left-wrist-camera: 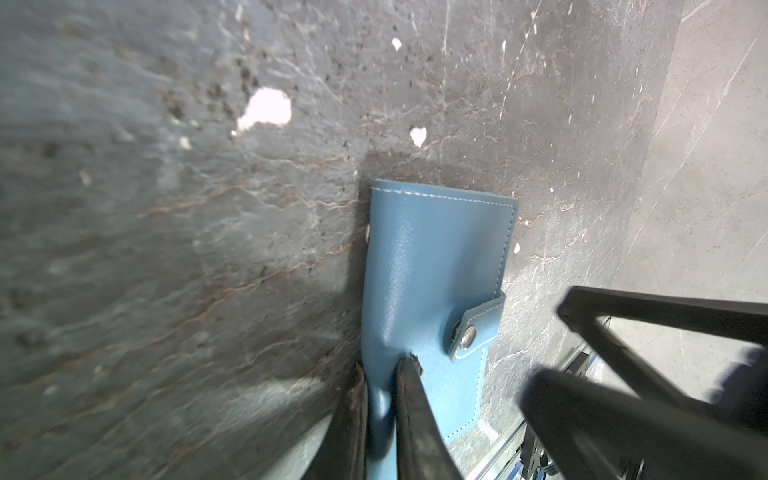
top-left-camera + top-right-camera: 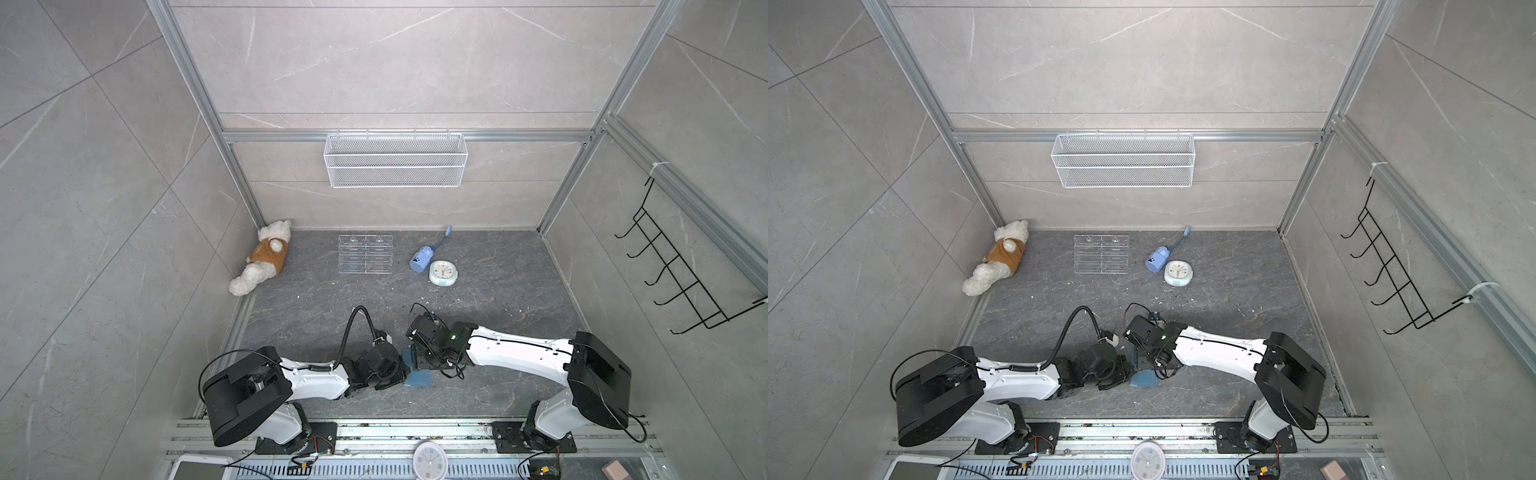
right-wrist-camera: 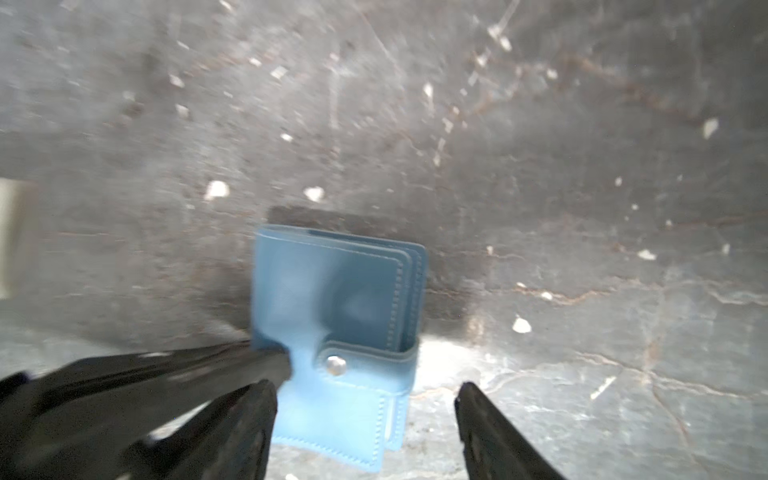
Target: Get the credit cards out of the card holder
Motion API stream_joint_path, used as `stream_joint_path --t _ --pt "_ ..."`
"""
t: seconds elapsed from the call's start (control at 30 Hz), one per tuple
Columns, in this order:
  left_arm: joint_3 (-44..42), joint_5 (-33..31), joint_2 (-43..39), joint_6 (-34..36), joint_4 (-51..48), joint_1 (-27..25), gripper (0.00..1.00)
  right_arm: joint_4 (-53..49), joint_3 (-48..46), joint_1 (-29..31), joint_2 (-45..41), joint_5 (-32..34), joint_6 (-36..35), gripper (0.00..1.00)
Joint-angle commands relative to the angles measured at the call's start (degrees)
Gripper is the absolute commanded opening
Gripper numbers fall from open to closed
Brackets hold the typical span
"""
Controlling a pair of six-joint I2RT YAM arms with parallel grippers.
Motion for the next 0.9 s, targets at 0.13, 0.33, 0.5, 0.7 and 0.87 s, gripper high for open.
stream_joint_path --t 0.13,0.33,0.5,0.7,0.87 --pt "-2.2 -0.1 3.2 -0.6 -8.9 -0.7 0.12 -2.1 2.0 1.0 2.9 1.3 0.8 0.75" --pt "-2.2 0.0 3.5 -0.5 -8.8 -0.7 0.12 -1.1 0.8 1.0 4.2 1.5 1.6 0.75" --pt "-2.2 -0.1 3.6 -0.5 -8.6 -0.7 0.11 0.2 0.1 1.0 5.5 0.7 1.8 0.76" --pt "-2.5 -0.1 3.5 -0.8 -8.1 -0.7 0.10 1.2 -1.8 1.0 6.7 0.6 2.6 0.76" --pt "-2.5 -0.1 3.6 -0.8 -8.1 -0.8 0.10 1.8 -2.9 1.0 7.7 1.2 3.2 0.71"
